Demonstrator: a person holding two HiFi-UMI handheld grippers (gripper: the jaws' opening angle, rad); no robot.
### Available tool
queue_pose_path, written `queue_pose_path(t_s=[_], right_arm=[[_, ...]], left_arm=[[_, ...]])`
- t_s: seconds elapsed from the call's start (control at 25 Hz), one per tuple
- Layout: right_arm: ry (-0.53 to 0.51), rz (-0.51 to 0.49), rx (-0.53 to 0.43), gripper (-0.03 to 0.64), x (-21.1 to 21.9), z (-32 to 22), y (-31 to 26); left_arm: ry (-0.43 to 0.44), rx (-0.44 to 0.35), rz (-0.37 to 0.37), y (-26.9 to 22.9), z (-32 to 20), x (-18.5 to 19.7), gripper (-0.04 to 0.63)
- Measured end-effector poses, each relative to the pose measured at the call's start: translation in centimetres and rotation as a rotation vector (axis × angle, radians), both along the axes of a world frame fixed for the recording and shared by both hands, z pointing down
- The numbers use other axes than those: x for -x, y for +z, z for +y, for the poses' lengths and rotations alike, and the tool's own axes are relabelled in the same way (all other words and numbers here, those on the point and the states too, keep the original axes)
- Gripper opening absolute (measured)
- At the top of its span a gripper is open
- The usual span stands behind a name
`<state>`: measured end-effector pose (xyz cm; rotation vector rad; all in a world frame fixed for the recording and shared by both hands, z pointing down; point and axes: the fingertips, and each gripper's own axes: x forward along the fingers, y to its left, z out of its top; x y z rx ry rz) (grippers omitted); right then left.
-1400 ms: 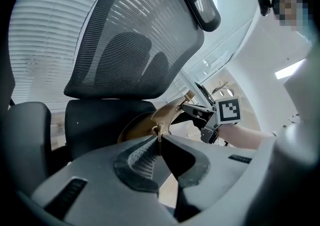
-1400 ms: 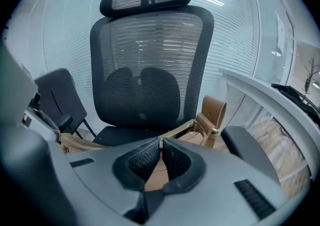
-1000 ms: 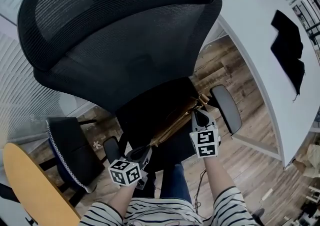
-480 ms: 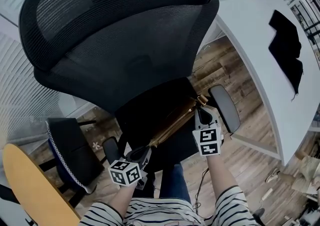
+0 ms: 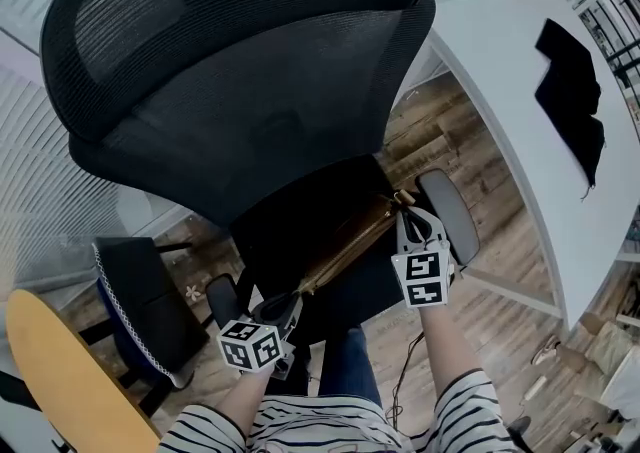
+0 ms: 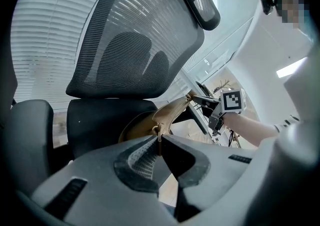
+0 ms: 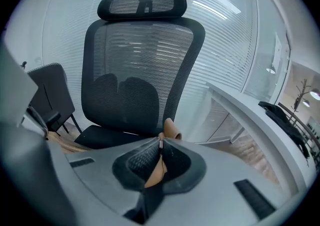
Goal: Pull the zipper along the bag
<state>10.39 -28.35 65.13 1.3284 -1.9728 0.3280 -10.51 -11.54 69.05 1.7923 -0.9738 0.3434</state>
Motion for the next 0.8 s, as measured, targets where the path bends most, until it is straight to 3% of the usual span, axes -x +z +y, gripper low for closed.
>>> queue_pose_path(t_s=[0.8], right_arm=[[0.044,0.024,-0.019,0.038,0.2,1.6,-0.7]], left_arm=[[0.040,0.002,-0.058,0.4,-0.5,0.2,0.044]])
